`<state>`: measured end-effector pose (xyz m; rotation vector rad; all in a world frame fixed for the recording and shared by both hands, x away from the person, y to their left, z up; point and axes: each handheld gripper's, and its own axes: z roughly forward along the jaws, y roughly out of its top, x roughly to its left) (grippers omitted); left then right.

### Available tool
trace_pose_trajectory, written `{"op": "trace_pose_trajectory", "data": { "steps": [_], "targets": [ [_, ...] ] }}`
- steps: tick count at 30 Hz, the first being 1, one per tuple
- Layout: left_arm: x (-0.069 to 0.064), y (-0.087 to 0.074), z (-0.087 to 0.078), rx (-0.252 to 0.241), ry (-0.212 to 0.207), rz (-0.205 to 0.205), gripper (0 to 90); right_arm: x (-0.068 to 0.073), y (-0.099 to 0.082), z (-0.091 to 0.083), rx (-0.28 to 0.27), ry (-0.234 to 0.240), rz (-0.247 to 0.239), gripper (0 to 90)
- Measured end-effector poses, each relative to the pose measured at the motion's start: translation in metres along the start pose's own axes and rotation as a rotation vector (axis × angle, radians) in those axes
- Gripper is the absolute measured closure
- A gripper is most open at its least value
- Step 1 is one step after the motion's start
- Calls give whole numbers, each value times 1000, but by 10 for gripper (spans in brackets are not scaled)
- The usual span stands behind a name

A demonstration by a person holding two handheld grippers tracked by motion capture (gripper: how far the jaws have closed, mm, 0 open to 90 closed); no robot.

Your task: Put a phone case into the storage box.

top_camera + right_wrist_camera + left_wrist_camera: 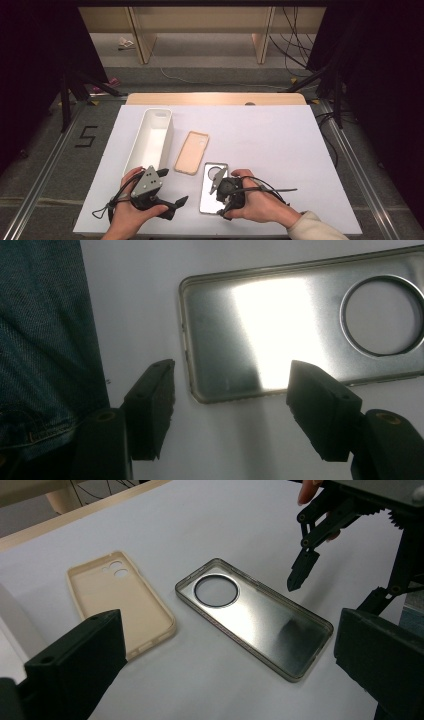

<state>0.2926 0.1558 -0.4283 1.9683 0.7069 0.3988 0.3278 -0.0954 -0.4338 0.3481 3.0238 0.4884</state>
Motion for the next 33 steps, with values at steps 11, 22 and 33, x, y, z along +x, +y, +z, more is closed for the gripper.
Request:
{"op": "trace_pose_trajectory", "data": {
  "steps": [11,22,33],
  "targets": [
    [0,0,0,4,-2,4,0,5,17,12,65,-14,-51,372],
    [-1,0,0,8,-6,7,0,7,25,26,130,-30,-89,404],
    [-2,-1,0,12,-10,13,0,10,31,32,167,-41,-118,437]
  ]
}}
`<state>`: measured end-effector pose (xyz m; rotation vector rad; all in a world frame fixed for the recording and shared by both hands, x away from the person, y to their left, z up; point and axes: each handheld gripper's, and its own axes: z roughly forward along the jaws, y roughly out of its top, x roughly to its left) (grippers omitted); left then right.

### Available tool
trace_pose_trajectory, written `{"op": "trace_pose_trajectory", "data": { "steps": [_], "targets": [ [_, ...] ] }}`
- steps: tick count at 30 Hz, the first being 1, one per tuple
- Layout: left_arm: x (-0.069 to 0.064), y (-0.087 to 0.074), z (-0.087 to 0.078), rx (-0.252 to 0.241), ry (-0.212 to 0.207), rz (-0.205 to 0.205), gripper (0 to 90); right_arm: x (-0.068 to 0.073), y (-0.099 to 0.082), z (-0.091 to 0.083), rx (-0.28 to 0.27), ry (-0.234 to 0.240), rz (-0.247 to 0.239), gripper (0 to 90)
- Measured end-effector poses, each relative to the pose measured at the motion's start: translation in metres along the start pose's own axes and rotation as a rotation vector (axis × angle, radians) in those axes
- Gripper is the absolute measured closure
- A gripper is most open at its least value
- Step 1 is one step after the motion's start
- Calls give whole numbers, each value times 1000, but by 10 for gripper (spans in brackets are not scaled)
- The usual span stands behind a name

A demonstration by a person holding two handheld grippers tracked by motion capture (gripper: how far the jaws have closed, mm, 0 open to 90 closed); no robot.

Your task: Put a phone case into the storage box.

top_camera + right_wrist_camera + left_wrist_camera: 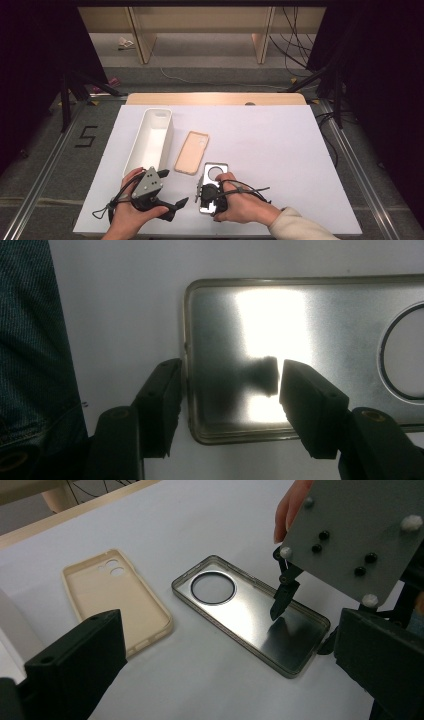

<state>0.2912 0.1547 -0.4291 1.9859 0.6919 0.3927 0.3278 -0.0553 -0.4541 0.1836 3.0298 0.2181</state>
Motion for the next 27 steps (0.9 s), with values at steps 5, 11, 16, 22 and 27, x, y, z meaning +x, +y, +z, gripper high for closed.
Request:
{"op": "trace_pose_trajectory", "data": {
  "steps": [5,11,16,22,27],
  "targets": [
    [0,0,0,0,1,2,0,2,1,2,10,-4,-21,474],
    [0,0,0,4,3,4,0,2,1,2,14,0,-29,535],
    [0,0,0,5,3,4,0,4,2,2,18,15,-38,598],
    [0,0,0,5,2,4,0,7,3,2,15,22,-54,676],
    [0,0,0,4,2,4,0,8,4,1,22,31,-54,725]
  ]
}}
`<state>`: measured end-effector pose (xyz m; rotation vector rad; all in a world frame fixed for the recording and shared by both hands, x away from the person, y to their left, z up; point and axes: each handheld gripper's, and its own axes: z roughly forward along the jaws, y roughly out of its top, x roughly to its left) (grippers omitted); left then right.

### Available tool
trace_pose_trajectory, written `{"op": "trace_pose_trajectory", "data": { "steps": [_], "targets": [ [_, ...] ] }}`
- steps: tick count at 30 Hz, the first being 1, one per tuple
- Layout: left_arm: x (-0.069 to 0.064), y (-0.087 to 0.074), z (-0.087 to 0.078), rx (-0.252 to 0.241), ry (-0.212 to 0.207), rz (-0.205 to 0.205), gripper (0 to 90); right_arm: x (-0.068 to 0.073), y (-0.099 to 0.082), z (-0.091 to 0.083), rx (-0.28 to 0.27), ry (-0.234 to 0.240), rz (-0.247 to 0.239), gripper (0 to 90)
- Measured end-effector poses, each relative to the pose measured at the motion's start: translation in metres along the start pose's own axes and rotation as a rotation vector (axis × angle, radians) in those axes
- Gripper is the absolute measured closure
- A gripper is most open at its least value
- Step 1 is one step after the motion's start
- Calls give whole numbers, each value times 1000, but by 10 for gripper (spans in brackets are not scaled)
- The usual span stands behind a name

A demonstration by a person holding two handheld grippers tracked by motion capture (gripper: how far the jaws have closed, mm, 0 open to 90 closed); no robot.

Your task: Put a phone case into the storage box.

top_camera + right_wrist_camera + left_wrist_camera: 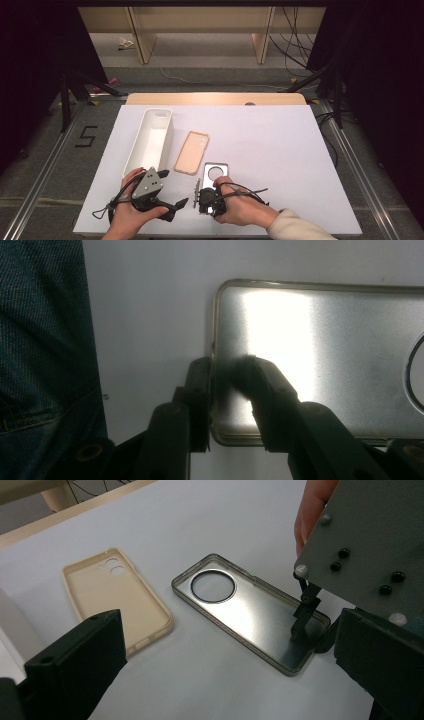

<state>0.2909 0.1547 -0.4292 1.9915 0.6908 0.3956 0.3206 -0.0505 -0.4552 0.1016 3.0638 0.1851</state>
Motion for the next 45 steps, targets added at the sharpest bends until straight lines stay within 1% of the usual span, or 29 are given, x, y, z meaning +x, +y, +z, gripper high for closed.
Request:
{"op": "trace_pose_trajectory", "data": {
  "steps": [4,11,14,20,22,23,26,28,31,32,33,37,40,41,42,43,45],
  "targets": [
    [0,0,0,0,0,0,0,1,1,0,-2,11,-10,777],
    [0,0,0,0,1,-1,0,3,1,-1,14,26,-19,839],
    [0,0,0,1,1,0,0,3,2,-1,11,32,-25,867],
    [0,0,0,0,3,-2,0,3,0,0,-5,37,-26,882],
    [1,0,-1,1,3,-2,0,3,0,-1,3,37,-28,885],
    [1,-1,0,3,4,-3,0,3,-1,-1,-5,43,-22,886],
    [1,-1,-1,3,5,-4,0,3,-3,-1,-23,37,-34,889],
    [1,-1,-1,3,5,-4,0,4,-4,-1,-21,32,-28,890],
    [1,-1,-1,4,6,-4,0,3,-6,-3,-41,28,-39,891],
    [1,-1,-1,5,5,-4,0,3,-7,-4,-44,31,-32,891],
    [1,-1,-1,4,4,-4,0,3,-7,-6,-44,26,-37,891],
    [1,-1,-1,2,6,-7,0,2,-13,-11,-79,19,-30,893],
    [1,-1,-1,2,5,-11,0,2,-19,-16,-116,10,-15,893],
    [1,-1,-1,2,5,-11,0,1,-21,-18,-125,4,-18,893],
    [1,-1,0,3,5,-11,0,0,-24,-20,-139,2,-17,892],
    [1,-1,0,3,5,-11,0,-1,-26,-22,-155,5,-4,892],
    [1,-1,0,2,6,-12,0,-3,-29,-27,-188,-4,0,893]
  ]
}}
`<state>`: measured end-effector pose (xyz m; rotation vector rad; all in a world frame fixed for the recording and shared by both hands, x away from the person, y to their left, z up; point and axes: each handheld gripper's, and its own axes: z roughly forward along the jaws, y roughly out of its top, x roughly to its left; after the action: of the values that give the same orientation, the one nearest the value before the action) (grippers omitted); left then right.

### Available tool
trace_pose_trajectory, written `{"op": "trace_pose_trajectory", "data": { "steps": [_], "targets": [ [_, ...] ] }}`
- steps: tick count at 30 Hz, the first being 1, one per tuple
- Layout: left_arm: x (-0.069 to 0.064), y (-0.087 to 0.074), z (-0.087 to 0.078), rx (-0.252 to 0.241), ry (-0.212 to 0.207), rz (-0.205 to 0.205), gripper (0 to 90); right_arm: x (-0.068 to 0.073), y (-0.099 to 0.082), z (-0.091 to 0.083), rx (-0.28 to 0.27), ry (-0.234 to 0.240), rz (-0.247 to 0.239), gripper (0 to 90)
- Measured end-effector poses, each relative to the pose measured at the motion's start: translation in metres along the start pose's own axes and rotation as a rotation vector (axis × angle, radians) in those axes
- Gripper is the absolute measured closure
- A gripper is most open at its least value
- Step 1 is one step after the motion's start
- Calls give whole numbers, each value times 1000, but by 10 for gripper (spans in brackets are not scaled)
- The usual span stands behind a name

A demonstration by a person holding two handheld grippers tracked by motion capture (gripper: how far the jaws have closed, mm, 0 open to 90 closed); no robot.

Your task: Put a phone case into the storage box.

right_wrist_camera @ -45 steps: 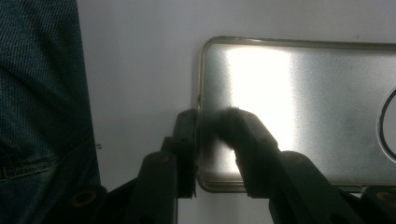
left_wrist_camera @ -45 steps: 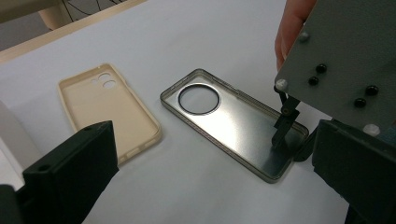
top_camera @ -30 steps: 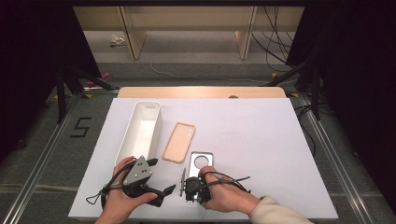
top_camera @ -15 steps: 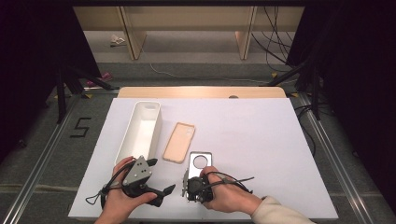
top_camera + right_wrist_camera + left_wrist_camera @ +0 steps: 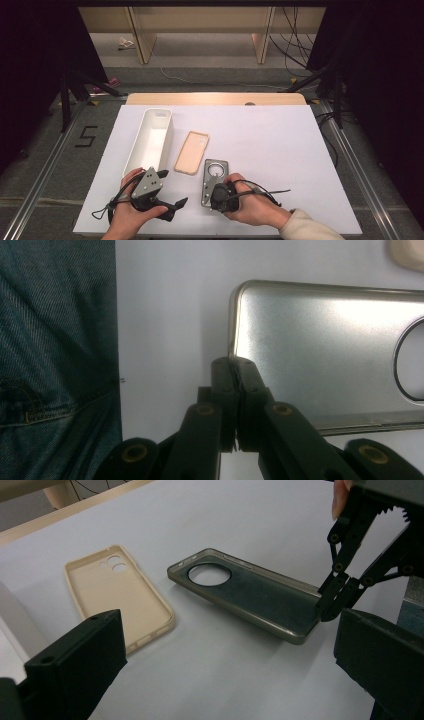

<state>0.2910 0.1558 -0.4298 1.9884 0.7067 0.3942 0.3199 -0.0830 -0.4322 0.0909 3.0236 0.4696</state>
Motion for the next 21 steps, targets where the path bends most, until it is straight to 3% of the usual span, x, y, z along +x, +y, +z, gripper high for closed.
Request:
{"op": "trace_pose_trajectory", "data": {
  "steps": [7,11,16,21],
  "targets": [
    [0,-1,1,1,10,-9,12,-6,-11,-14,-122,-32,21,893],
    [0,-1,2,4,14,-13,24,-8,-18,-18,-182,-49,6,893],
    [0,1,5,15,30,-32,45,-10,-28,-25,-234,-63,19,893],
    [0,15,8,7,54,-69,113,-10,-36,-28,-270,-87,12,894]
  ]
}}
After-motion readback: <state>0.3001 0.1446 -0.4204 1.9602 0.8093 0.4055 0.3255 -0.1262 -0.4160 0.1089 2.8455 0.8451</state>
